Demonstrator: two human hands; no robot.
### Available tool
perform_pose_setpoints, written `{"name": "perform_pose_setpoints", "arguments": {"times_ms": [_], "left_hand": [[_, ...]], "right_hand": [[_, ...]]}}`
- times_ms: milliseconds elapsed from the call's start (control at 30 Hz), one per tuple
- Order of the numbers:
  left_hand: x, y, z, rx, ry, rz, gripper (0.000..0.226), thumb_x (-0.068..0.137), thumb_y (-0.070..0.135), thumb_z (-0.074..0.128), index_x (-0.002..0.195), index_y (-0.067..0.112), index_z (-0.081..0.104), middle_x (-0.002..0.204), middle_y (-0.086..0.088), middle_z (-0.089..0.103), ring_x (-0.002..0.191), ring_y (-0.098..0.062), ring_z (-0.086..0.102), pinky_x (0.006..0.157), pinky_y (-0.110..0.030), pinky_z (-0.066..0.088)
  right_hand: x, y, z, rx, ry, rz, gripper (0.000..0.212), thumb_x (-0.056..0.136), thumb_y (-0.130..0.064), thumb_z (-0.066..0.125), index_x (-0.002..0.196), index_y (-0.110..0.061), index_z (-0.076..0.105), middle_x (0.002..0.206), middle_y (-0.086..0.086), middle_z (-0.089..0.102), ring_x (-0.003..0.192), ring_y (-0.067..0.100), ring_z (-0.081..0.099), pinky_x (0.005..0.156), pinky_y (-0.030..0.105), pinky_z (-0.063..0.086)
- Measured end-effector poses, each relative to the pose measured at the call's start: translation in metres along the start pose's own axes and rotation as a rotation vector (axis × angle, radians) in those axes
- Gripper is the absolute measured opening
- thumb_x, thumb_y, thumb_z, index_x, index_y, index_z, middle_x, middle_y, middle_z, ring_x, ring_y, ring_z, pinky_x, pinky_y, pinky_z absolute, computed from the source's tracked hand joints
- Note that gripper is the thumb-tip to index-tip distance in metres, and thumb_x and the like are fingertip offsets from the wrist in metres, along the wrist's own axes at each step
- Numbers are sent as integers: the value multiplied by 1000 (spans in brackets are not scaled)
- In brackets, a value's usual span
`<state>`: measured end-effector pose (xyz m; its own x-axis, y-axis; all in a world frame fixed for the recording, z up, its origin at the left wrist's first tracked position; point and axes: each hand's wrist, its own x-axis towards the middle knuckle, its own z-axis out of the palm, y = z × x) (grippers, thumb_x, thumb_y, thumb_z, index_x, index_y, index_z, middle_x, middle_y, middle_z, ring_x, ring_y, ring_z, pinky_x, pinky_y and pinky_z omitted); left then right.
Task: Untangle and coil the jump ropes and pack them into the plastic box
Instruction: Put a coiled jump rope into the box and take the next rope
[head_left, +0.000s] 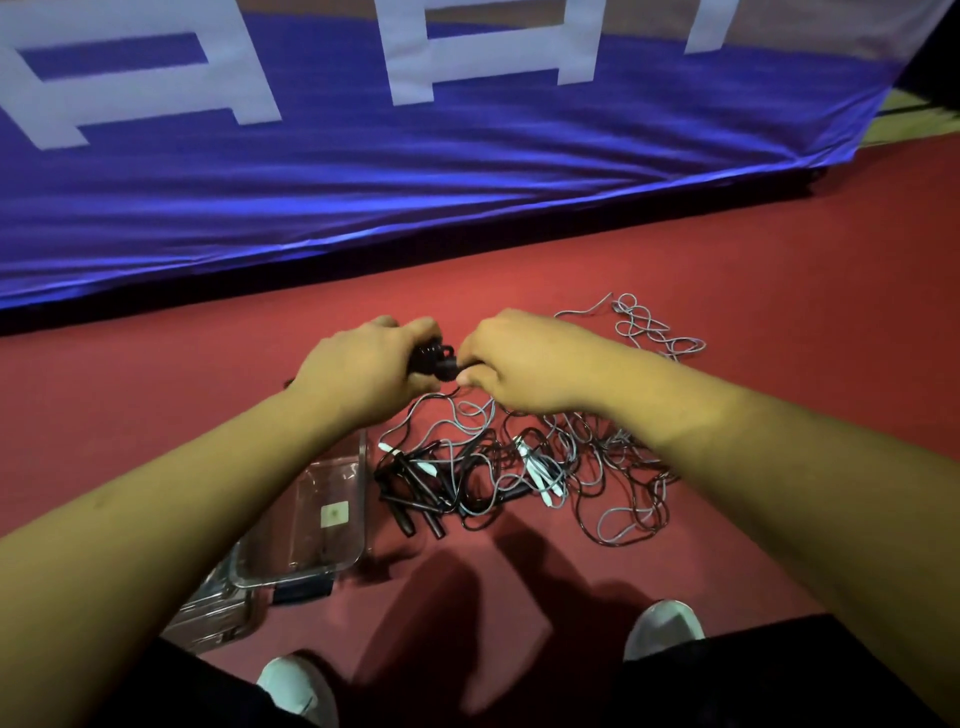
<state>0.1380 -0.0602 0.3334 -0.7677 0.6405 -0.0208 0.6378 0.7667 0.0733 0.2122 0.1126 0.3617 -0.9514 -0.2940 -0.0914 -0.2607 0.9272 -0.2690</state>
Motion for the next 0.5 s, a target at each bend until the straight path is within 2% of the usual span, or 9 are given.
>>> {"name": "perform_pose_setpoints", "arguments": {"times_ms": [100,167,200,267,300,367,433,500], "left_hand": [[-5,9,-2,-24,-121,166,49,84,53,65,129,41,47,107,0,61,102,-29,63,79,-37,50],[-9,14,-8,-99,-184,231,44,80,55,68,120,42,54,88,8,64,90,-23,65,70,-31,45],[-11,16,-10,-118,-191,241,44,76,63,68,112,41,56,76,11,62,80,-19,64,65,-28,41],[-15,20,-14,-161,-167,246,51,65,81,63,93,39,57,61,8,59,62,-9,58,56,-26,36],[-17,22,-15,-205,-139,252,50,62,83,61,83,38,54,57,6,59,57,-6,56,53,-24,35],[-19,23,-16,-364,-109,263,43,66,74,67,73,34,55,56,7,60,51,-6,54,52,-24,37],[-22,26,-18,-622,-131,257,31,70,60,73,77,31,63,58,8,62,50,-5,52,53,-25,41],[-25,31,-20,-940,-175,221,27,71,53,76,88,33,68,64,4,64,52,-12,53,50,-25,42]], "right_hand": [[-6,3,-7,-84,84,-27,17,93,-33,55,95,-26,70,92,3,71,91,29,63,71,32,46],[-9,6,-9,-72,141,-49,16,91,-36,57,97,-30,71,94,0,73,94,28,64,75,34,49],[-11,7,-10,-50,170,-52,16,90,-37,58,97,-30,71,93,-2,73,94,26,64,77,35,50],[-11,10,-13,30,204,-48,15,87,-38,64,94,-28,73,88,-4,73,87,20,64,77,34,51],[-11,13,-15,99,215,-41,14,84,-37,68,89,-25,73,81,-6,71,79,13,62,75,30,51],[-11,18,-19,302,249,0,18,78,-33,77,77,-17,68,65,-5,66,58,2,54,62,21,46],[-12,21,-20,540,252,60,28,77,-28,80,72,-10,59,58,3,62,50,11,50,52,24,41],[-12,21,-17,705,244,95,29,82,-24,75,69,-11,53,54,6,58,45,16,45,44,24,35]]}}
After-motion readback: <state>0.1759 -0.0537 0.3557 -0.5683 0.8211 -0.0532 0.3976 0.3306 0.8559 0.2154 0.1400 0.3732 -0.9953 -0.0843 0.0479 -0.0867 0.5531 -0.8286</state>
